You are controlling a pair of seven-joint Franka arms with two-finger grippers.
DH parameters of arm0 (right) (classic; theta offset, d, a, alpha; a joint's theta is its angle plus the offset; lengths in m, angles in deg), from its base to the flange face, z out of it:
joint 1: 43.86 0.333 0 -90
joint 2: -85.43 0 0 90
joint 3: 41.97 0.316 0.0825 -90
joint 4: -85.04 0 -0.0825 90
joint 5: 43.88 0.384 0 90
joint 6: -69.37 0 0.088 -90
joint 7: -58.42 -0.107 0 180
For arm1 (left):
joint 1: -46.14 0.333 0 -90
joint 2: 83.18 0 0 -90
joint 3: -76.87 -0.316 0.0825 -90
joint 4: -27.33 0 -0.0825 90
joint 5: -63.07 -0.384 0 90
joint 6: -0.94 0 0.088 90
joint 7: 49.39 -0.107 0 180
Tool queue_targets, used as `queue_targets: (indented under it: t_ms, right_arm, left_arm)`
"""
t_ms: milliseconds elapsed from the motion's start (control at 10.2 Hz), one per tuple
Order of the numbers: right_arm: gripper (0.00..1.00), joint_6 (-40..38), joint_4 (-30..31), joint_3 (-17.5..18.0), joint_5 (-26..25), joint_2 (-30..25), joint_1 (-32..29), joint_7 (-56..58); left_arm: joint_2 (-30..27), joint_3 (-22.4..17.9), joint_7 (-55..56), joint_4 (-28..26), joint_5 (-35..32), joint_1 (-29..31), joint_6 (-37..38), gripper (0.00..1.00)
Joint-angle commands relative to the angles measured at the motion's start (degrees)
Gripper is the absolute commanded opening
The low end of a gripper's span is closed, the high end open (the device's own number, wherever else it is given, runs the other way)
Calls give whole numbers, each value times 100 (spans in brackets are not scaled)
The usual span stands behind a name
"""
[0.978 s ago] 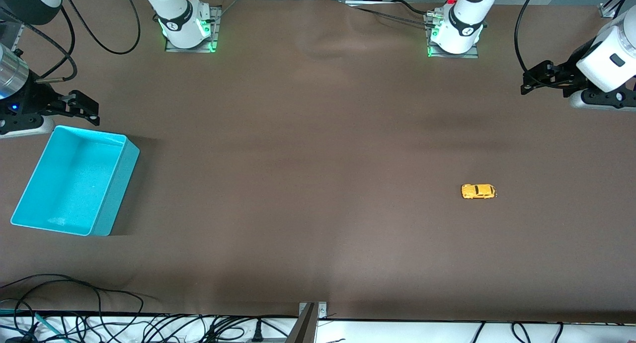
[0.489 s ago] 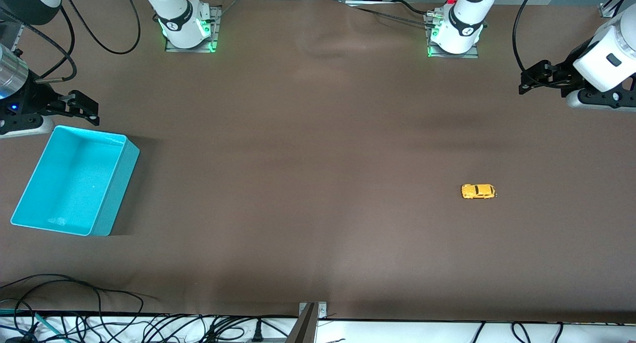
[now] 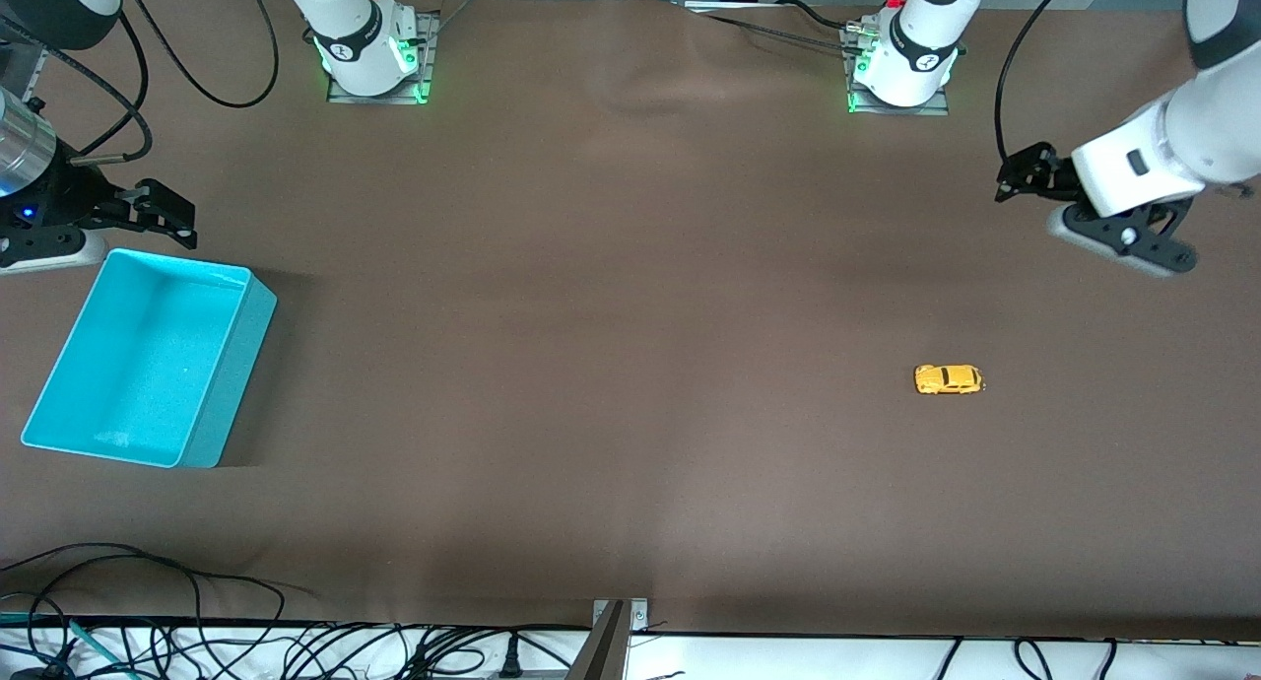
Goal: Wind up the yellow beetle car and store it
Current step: 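Lower the left gripper over the yellow beetle car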
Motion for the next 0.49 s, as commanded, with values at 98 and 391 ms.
queue_targets:
  t_ms: [98, 391]
  right_arm:
    - [100, -128, -154, -1, -47, 58, -8, 50]
    - [100, -128, -154, -1, -47, 58, -8, 59]
  left_arm:
    - [702, -34, -2405, 271, 77, 84, -665, 100]
    - [1492, -43, -4586, 192, 16, 338, -1360, 100]
